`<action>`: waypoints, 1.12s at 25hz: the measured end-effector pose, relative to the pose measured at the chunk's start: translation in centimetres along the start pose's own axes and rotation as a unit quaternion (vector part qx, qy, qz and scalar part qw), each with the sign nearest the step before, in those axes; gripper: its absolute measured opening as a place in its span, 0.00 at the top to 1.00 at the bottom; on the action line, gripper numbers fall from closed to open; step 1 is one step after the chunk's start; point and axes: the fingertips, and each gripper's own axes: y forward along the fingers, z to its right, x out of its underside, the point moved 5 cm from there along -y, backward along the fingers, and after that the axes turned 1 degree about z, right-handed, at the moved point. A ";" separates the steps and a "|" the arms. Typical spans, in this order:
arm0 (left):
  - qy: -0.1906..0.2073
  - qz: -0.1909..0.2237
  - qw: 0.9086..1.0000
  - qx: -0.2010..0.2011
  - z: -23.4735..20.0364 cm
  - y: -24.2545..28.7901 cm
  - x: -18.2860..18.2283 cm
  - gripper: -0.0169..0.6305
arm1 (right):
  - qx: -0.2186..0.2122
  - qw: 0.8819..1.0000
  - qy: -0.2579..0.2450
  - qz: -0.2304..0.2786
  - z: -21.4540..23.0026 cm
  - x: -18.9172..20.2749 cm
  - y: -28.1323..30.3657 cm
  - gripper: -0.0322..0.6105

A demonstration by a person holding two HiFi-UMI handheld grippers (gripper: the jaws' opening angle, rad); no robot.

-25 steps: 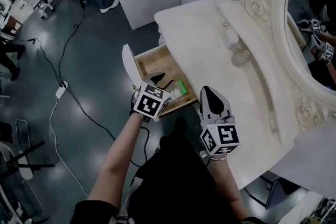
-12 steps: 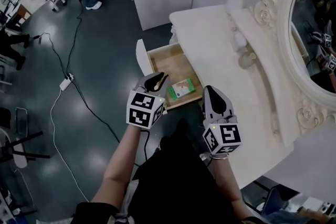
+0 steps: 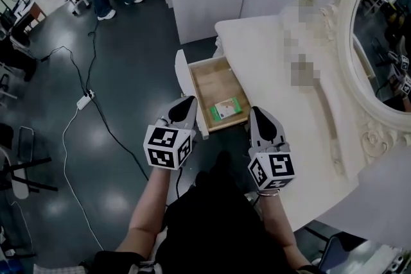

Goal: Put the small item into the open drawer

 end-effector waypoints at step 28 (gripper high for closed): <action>-0.004 0.063 0.995 -0.075 -1.1 -6.5 -0.3 0.96 | -0.027 0.999 -0.025 0.020 -2.8 -0.3 -2.1 0.94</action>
